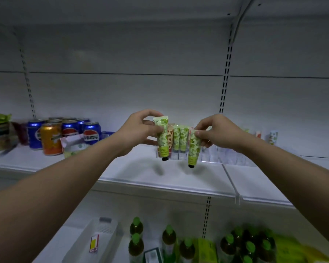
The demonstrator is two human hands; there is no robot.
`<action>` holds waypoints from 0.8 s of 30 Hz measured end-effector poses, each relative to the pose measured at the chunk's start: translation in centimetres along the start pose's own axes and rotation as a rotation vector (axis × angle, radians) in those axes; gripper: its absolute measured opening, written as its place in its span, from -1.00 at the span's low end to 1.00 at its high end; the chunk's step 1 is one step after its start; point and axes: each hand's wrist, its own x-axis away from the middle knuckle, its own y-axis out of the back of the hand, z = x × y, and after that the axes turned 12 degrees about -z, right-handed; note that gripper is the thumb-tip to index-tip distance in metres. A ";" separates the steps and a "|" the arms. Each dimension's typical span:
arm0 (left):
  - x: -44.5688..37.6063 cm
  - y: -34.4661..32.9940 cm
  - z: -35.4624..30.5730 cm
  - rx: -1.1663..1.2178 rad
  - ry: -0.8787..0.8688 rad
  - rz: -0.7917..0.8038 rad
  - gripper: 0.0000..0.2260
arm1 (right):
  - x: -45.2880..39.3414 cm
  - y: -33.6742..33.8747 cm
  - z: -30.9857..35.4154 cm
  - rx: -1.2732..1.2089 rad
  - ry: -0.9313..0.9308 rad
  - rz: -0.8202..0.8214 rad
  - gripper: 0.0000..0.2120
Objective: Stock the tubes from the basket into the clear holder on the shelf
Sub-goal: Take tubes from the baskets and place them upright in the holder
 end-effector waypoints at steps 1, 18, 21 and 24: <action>-0.8 -0.2 0.2 -0.008 -0.009 -0.001 -0.80 | -0.9 -0.1 -0.3 0.021 0.006 -0.027 -0.92; -13.1 -3.7 3.5 -0.125 -0.140 -0.093 -0.96 | -11.2 -6.0 -5.1 0.209 0.079 -0.191 -0.94; -13.8 -4.0 3.9 -0.116 -0.145 -0.101 -0.95 | -11.9 -6.7 -5.8 0.225 0.085 -0.162 -0.92; -14.2 -4.3 4.4 -0.124 -0.149 -0.111 -0.94 | -11.9 -7.5 -6.4 0.225 0.071 -0.113 -0.93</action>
